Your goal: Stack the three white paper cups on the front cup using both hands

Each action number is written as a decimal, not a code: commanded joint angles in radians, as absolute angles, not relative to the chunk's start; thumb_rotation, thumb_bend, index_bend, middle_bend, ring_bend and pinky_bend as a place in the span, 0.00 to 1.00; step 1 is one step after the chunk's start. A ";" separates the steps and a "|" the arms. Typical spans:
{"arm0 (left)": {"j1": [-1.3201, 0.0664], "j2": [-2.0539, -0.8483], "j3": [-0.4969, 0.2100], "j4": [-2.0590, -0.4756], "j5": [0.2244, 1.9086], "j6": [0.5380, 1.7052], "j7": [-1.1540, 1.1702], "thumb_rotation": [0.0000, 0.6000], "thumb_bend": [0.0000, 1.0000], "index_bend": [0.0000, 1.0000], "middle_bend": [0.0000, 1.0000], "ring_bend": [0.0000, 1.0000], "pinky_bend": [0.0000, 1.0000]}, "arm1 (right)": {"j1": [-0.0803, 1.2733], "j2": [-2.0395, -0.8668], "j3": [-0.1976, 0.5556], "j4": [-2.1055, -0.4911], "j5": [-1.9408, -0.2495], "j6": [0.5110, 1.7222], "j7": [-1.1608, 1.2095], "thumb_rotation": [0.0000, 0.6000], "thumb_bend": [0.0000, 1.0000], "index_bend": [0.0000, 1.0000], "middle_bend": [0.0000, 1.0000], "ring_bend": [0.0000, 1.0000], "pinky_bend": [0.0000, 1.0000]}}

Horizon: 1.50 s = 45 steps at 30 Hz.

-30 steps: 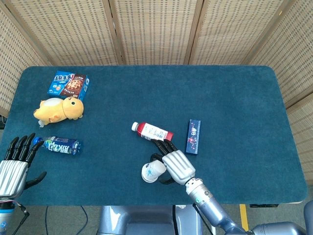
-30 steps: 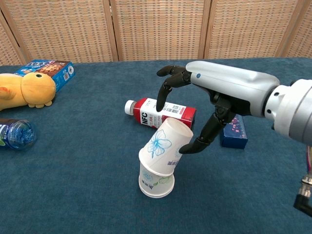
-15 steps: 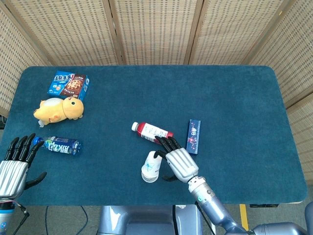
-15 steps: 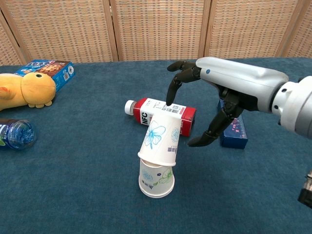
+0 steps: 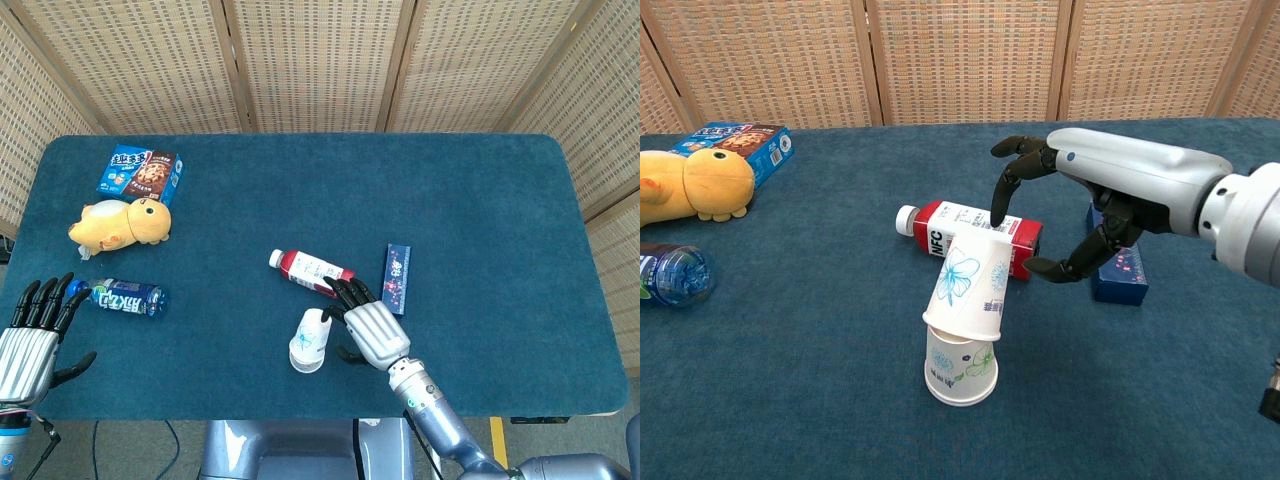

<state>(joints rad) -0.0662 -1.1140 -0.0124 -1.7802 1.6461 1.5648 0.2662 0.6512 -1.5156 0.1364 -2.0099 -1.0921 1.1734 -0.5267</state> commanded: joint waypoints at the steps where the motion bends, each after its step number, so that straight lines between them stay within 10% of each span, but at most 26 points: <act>1: -0.067 -1.114 -0.012 -1.780 1.646 1.564 0.264 1.00 0.20 0.14 0.00 0.00 0.00 | 0.653 -1.520 0.139 -2.007 -1.091 1.175 -0.528 1.00 0.50 0.40 0.00 0.00 0.06; 45: -0.066 -1.103 -0.013 -1.777 1.643 1.564 0.229 1.00 0.19 0.14 0.00 0.00 0.00 | 0.699 -1.593 0.116 -2.060 -1.028 1.196 -0.655 1.00 0.50 0.38 0.00 0.00 0.03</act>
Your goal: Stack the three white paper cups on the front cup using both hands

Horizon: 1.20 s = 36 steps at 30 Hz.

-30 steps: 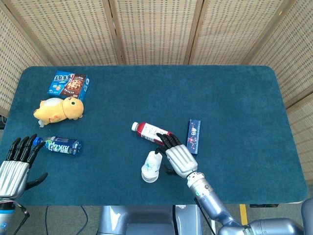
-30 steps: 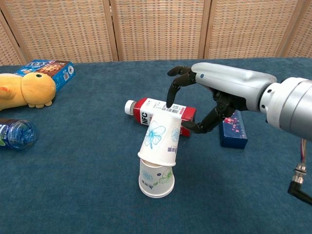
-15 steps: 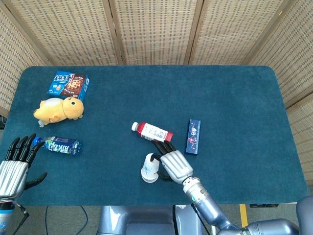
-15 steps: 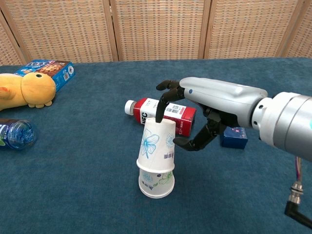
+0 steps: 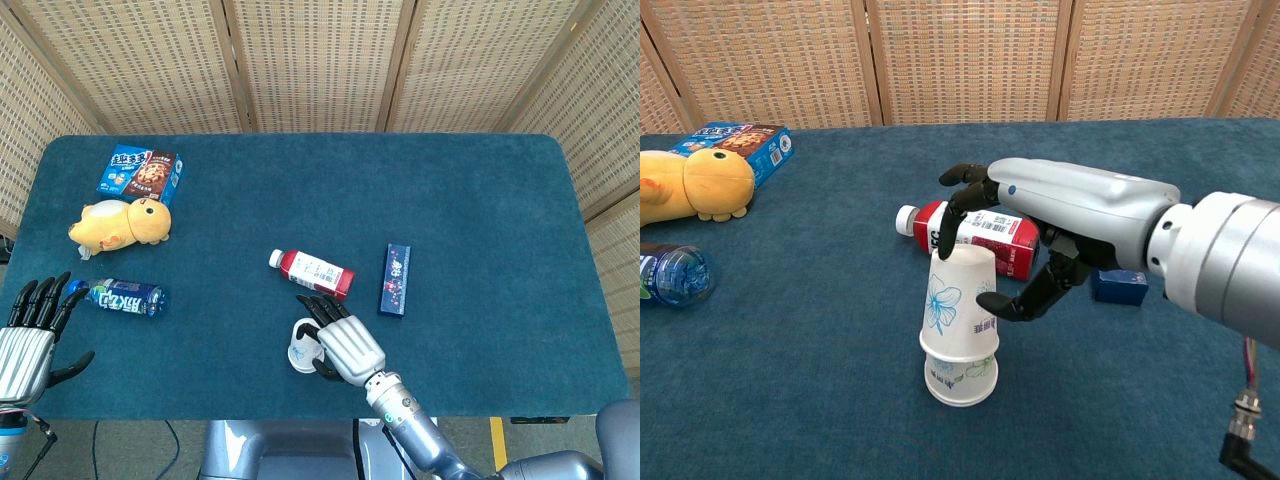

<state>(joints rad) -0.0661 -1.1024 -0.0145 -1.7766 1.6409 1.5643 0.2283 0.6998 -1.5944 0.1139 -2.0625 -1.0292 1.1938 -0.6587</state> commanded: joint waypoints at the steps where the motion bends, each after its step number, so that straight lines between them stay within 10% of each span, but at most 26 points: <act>1: -0.066 -1.103 -0.012 -1.777 1.645 1.564 0.230 1.00 0.19 0.14 0.00 0.00 0.00 | 0.699 -1.593 0.118 -2.054 -1.029 1.197 -0.651 1.00 0.50 0.38 0.00 0.00 0.03; 24: -0.066 -1.105 -0.014 -1.772 1.644 1.567 0.224 1.00 0.19 0.14 0.00 0.00 0.00 | 0.672 -1.575 0.091 -2.054 -1.067 1.225 -0.639 1.00 0.42 0.36 0.00 0.00 0.03; 36: -0.079 -1.127 -0.029 -1.749 1.603 1.540 0.208 1.00 0.19 0.04 0.00 0.00 0.00 | 0.559 -1.371 0.052 -1.957 -1.203 1.303 -0.477 1.00 0.27 0.09 0.00 0.00 0.00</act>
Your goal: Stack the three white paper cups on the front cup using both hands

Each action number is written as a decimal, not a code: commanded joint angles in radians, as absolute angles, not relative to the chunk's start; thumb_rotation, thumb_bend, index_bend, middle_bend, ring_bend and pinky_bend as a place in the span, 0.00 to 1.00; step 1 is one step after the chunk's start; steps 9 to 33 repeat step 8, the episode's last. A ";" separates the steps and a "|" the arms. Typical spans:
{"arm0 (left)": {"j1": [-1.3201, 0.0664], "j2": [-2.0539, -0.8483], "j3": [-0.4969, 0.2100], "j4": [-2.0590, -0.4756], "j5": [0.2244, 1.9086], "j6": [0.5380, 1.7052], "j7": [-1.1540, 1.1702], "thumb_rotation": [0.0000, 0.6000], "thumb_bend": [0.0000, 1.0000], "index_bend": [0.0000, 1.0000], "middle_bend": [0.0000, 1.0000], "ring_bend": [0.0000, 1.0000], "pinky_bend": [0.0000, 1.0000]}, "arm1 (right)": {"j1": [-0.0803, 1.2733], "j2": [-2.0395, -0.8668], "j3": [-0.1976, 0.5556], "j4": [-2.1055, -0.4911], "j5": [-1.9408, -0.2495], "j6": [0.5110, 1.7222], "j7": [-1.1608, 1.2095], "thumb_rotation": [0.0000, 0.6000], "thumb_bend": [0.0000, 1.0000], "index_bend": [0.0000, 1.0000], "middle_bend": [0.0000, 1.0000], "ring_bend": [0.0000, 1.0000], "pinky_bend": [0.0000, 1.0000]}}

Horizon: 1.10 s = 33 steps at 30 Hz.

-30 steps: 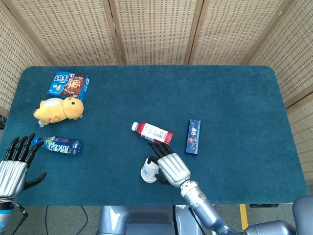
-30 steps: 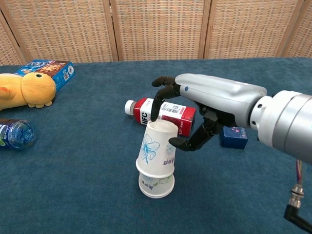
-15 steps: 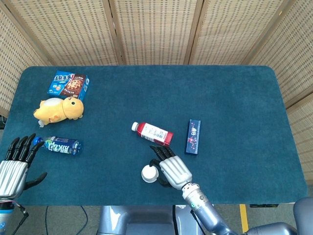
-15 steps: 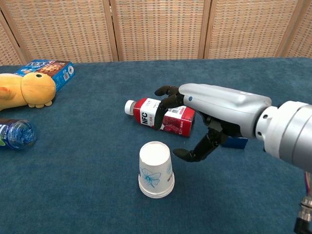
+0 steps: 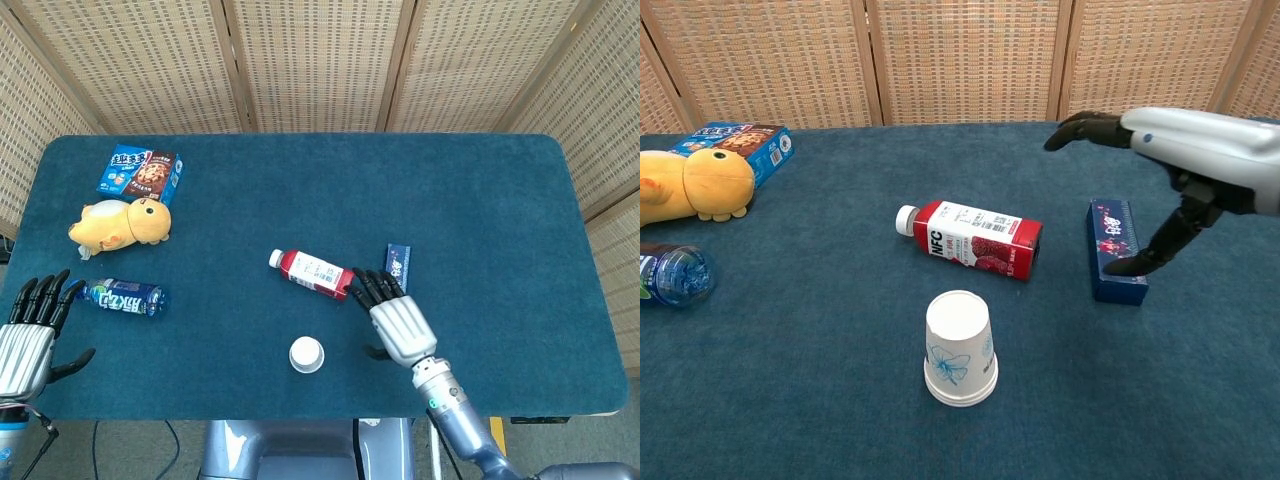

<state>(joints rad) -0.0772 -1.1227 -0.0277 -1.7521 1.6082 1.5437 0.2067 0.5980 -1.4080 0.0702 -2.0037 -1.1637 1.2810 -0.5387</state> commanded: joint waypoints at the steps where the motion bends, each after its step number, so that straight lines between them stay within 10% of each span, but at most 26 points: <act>1: -0.080 -1.129 -0.030 -1.748 1.599 1.537 0.210 1.00 0.19 0.03 0.00 0.00 0.00 | 0.546 -1.360 0.047 -1.939 -1.217 1.311 -0.452 1.00 0.27 0.08 0.00 0.00 0.00; 33: -0.074 -1.159 -0.034 -1.714 1.581 1.544 0.206 1.00 0.19 0.01 0.00 0.00 0.00 | 0.426 -1.308 -0.006 -1.761 -1.327 1.419 -0.299 1.00 0.26 0.05 0.00 0.00 0.00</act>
